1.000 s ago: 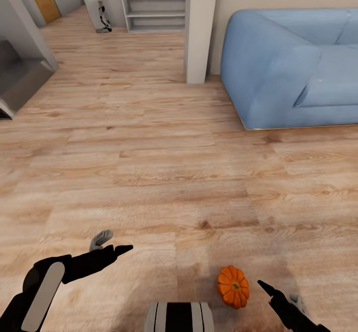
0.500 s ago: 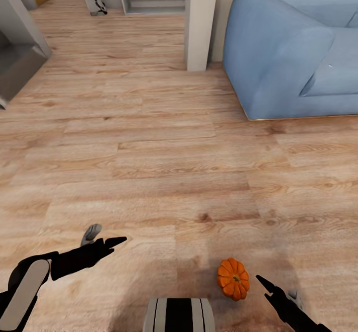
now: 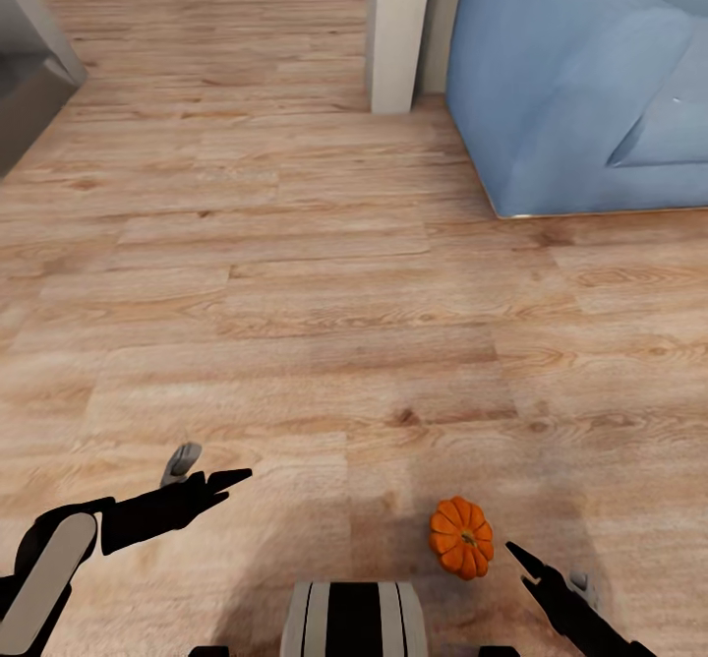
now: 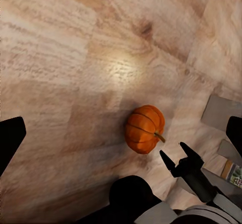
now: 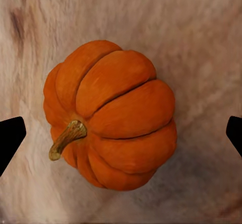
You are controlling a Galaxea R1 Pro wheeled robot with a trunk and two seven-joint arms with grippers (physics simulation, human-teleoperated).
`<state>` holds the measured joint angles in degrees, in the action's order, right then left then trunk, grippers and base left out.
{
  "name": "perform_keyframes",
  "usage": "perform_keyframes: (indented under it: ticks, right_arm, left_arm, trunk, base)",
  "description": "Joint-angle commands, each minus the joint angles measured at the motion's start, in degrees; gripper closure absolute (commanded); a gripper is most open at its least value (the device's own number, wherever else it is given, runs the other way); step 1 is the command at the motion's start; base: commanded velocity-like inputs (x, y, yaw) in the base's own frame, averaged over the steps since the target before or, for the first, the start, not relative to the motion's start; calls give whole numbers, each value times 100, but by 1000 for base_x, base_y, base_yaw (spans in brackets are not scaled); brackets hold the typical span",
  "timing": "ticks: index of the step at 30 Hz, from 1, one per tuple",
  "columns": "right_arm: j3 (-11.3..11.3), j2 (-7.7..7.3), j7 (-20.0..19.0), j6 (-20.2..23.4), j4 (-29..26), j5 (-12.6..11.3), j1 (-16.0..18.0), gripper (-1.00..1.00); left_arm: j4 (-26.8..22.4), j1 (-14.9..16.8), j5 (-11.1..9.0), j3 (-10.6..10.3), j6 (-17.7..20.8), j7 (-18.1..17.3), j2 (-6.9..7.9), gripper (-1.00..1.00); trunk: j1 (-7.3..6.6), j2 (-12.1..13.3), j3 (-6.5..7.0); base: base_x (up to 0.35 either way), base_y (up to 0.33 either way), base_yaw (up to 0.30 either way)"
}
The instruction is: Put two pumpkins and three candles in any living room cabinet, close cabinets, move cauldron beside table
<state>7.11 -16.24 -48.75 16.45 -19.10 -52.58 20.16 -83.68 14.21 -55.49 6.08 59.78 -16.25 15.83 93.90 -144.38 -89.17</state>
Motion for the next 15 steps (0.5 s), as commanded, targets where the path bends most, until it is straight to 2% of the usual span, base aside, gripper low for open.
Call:
perform_keyframes:
  ticks: [1,5,15]
  right_arm:
    - [4,-1,-173,9,2,-44,0,-100]
    - [-20,-2,-552,-216,2,-42,-2,-100]
    - [-25,-2,-642,-279,20,-42,-3,-100]
  left_arm:
    - [0,3,50,4,22,-61,-1,-100]
    - [0,3,49,-8,22,-62,-1,-100]
    - [0,3,50,-11,22,-63,-1,-100]
  trunk:
    - [1,-3,-26]
    - [12,-8,-114]
    - [38,-21,-336]
  base:
    - [0,0,0]
    - [0,0,0]
    - [0,0,0]
